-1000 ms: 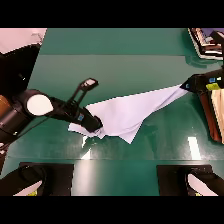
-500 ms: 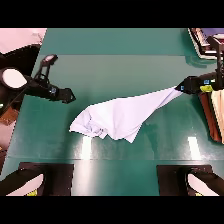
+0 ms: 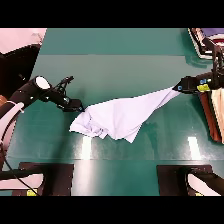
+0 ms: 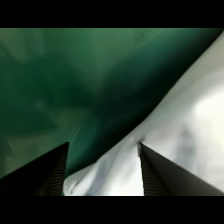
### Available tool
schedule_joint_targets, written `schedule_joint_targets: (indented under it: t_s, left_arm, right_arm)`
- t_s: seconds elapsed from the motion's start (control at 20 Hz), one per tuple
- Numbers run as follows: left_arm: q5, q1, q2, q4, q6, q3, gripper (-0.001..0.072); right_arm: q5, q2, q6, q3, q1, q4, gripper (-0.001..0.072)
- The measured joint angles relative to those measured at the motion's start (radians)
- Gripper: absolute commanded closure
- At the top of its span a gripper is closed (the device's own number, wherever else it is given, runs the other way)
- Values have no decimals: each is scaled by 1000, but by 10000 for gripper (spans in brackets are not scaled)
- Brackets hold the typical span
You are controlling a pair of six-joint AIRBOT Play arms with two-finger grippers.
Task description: Fold the shirts.
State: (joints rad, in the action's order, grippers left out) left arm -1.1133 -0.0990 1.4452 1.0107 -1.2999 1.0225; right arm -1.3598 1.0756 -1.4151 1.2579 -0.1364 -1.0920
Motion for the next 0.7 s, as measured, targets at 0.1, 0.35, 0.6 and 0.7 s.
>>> schedule_joint_targets:
  t_s: [0.1,0.35,0.6,0.7]
  left_arm:
    - [2,1,22,-33,22,-1,294]
    - [0,2,43,-66,45,-1,677]
    - [-35,3,29,-71,80,1,683]
    - [-29,10,-22,-69,79,25,683]
  right_arm:
    - [6,1,0,0,0,0,699]
    - [26,1,0,0,0,0,699]
    - [31,1,0,4,0,0,700]
    - [31,1,0,35,0,-7,700]
